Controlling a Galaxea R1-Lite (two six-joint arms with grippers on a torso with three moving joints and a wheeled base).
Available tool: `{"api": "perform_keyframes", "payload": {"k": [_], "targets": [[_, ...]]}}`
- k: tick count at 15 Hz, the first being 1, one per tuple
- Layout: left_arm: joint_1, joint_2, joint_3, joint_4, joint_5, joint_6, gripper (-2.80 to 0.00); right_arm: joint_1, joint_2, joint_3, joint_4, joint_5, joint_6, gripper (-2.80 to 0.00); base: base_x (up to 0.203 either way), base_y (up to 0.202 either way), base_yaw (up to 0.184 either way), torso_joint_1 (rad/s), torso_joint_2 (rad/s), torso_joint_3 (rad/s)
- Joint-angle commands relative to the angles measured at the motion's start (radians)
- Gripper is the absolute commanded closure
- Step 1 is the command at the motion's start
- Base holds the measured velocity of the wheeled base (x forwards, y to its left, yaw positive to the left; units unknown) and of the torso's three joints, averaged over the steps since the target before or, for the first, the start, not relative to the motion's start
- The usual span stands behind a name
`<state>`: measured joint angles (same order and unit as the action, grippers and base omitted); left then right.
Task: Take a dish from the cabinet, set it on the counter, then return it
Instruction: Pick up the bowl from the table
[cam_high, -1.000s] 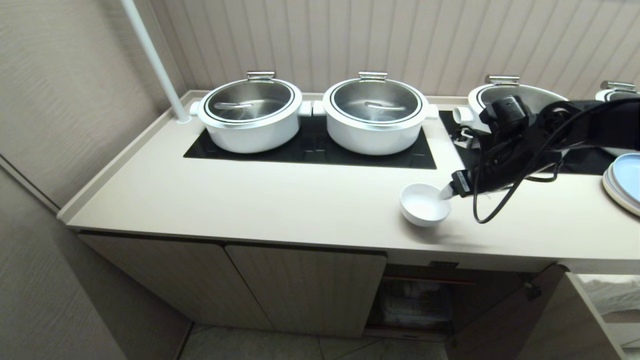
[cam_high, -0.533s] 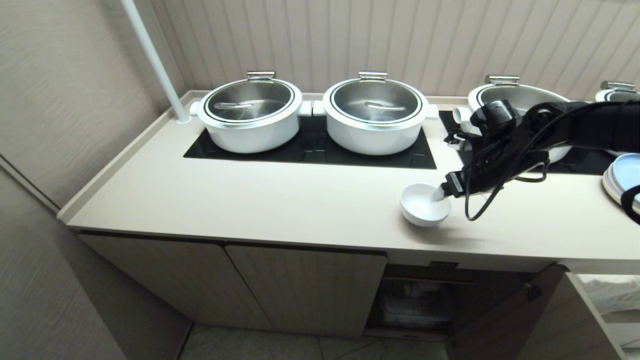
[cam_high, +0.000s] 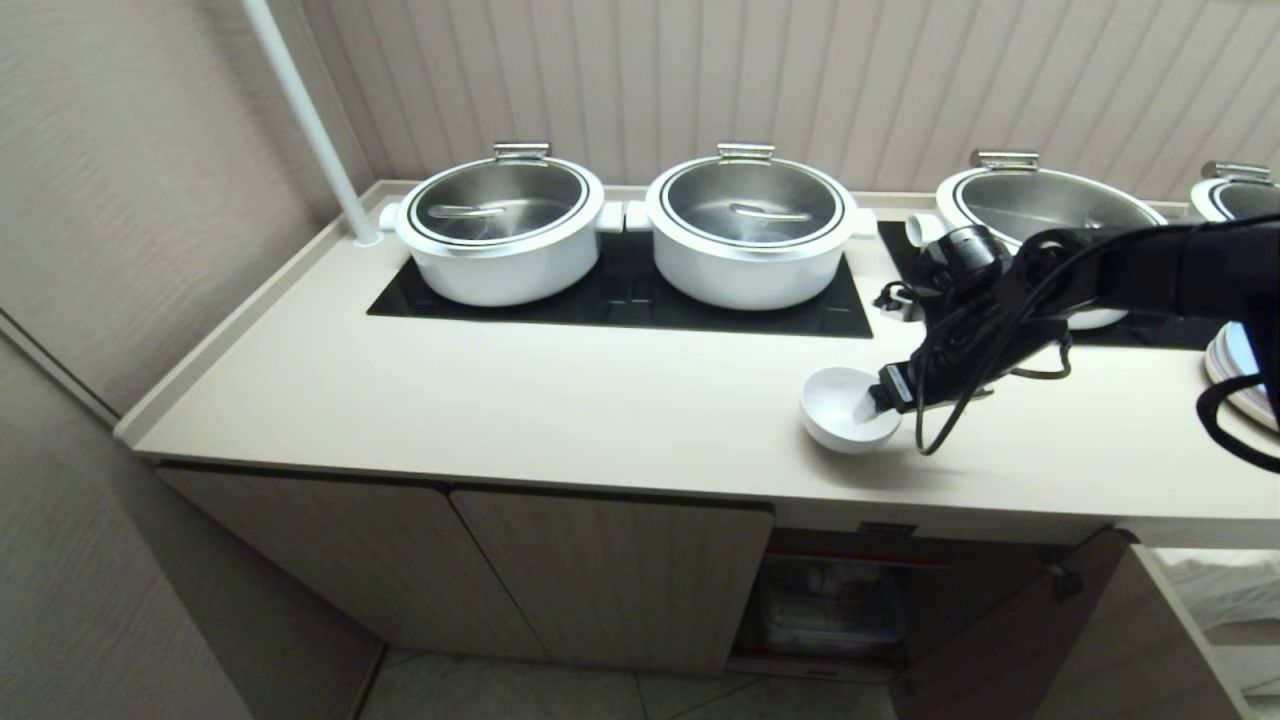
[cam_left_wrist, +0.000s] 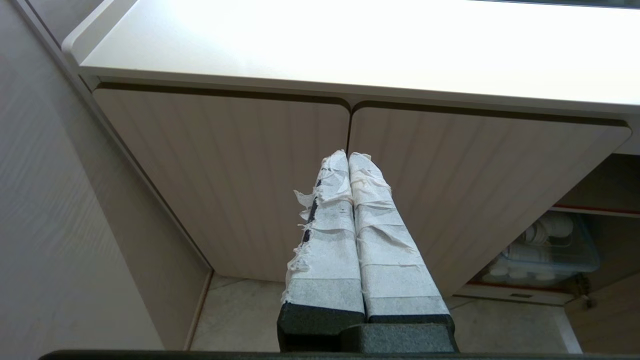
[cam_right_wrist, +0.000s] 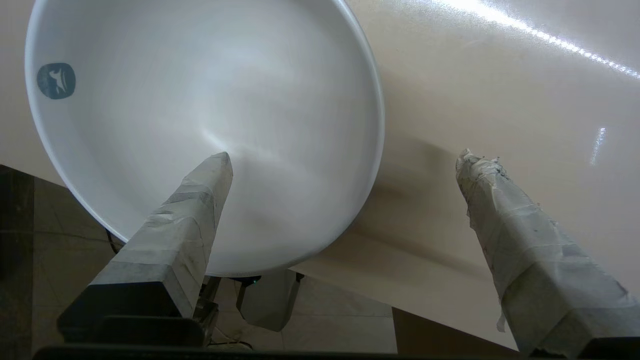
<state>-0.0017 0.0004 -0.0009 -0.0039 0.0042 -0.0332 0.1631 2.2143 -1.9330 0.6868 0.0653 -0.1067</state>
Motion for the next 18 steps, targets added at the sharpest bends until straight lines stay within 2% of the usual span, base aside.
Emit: {"api": "perform_keyframes", "payload": {"k": [1,18], "targets": [[0.0,0.0,0.001,-0.001,0.0,-0.001,0.0,0.003,0.01,0.0,0.003,0.001,-0.002,-2.8,0.0,0.0,0.0,0.0,0.0,0.0],[0.0,0.0,0.001,-0.001,0.0,-0.001,0.0,0.01,0.045,-0.012,-0.003,-0.002,-0.004,-2.8,0.0,0.0,0.0,0.0,0.0,0.0]]}}
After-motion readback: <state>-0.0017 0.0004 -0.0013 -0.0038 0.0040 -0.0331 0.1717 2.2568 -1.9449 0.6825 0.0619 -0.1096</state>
